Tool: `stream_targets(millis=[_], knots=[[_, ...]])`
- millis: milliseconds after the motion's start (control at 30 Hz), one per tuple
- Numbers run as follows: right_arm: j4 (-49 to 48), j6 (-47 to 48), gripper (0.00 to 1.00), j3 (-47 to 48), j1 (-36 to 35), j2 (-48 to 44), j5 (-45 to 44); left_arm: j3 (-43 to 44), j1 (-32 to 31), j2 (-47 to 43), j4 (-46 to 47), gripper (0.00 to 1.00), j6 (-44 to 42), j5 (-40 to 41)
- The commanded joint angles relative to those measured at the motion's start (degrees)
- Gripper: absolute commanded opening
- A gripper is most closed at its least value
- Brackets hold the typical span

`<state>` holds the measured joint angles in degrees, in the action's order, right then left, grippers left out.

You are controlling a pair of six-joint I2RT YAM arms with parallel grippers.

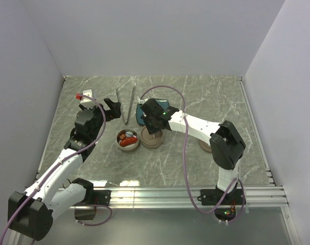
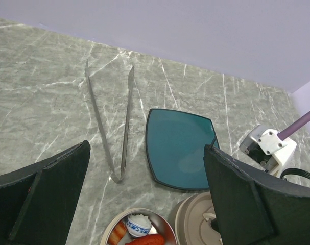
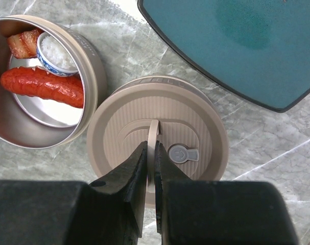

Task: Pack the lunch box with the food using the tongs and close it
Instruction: Put the lid back on the lunch box

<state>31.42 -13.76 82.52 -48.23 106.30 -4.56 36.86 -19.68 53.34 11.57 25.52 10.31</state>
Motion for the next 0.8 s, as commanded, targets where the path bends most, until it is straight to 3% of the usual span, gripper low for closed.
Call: stream_targets(millis=[0,400,500,767], knots=[[-0.83,0.58,0.00,3.00,-0.46,1.27,-0.19,-0.12,0.35,-1.13,1.61,0.99,-1.08,-1.08],[-0.83,0.49,0.00,2.91,-0.46,1.98,1.39,-0.12,0.35,-1.40,1.43,0.99,-1.00,-0.99],[-0.92,0.49,0.07,2.82,-0.46,1.11,1.04,-0.21,0.35,-1.40,1.43,1.00,-1.08,-1.08],[-1.45,0.40,0.48,1.77,-0.46,-0.74,0.34,-0.21,0.35,-1.49,1.43,1.00,-1.08,-1.08]])
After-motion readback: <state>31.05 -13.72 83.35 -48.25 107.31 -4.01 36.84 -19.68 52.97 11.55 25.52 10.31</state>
